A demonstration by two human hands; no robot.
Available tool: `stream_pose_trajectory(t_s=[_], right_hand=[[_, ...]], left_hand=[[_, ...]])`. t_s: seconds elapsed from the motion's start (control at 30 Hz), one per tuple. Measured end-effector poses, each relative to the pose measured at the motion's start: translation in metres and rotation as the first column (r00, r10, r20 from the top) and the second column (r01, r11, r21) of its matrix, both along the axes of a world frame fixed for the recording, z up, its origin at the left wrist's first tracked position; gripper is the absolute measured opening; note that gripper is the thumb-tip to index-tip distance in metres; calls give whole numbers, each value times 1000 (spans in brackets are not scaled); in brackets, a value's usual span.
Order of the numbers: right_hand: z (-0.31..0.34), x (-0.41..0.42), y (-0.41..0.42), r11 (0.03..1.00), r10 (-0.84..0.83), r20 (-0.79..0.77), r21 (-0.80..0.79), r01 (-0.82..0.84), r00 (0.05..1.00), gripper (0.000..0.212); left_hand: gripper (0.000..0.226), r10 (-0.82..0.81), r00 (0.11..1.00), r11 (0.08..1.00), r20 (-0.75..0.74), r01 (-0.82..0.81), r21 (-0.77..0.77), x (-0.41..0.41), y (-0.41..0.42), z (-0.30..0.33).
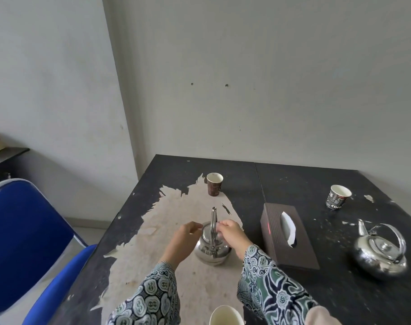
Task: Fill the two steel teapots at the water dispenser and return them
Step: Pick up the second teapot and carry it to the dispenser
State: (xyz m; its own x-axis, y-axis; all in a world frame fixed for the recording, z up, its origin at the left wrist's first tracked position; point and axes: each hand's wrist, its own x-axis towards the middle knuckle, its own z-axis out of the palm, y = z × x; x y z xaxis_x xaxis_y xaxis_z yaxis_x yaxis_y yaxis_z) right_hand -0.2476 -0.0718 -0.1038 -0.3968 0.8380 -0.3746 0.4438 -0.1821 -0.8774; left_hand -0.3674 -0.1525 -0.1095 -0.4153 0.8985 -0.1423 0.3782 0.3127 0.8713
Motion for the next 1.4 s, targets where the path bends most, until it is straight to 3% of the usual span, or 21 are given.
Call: stream_pose_trajectory(t_s=[0.27, 0.37, 0.53, 0.63, 0.77, 0.9, 1.4], right_hand=[[-10, -25, 7, 974, -188, -282, -177, 142, 941, 21], [2, -25, 6, 973, -191, -373, -197, 123, 908, 20], [49, -13, -15, 998, 22, -436, -41, -45, 900, 23], [84, -2, -37, 991, 129, -428, 83, -104, 894, 28], [130, 14, -74, 952, 286, -380, 218, -216, 880, 35], [155, 26, -101, 877, 449, -296, 325, -353, 843, 33], [165, -31, -223, 574, 819, -195, 315, -756, 540, 31]], left_hand=[[19, -6, 1000, 999, 11, 6, 33, -6, 4, -18], [20, 0, 1000, 998, -10, 0, 58, -10, -1, -10], [25, 174, 983, 928, -56, -144, 343, -3, -22, 34], [36, 185, 967, 877, -174, -83, 473, 3, -45, 71], [42, 93, 900, 897, -425, 110, 428, 6, -84, 111], [32, 20, 851, 910, -525, 202, 363, 10, -122, 139], [15, 54, 924, 973, -378, 36, 226, -27, -310, 156]])
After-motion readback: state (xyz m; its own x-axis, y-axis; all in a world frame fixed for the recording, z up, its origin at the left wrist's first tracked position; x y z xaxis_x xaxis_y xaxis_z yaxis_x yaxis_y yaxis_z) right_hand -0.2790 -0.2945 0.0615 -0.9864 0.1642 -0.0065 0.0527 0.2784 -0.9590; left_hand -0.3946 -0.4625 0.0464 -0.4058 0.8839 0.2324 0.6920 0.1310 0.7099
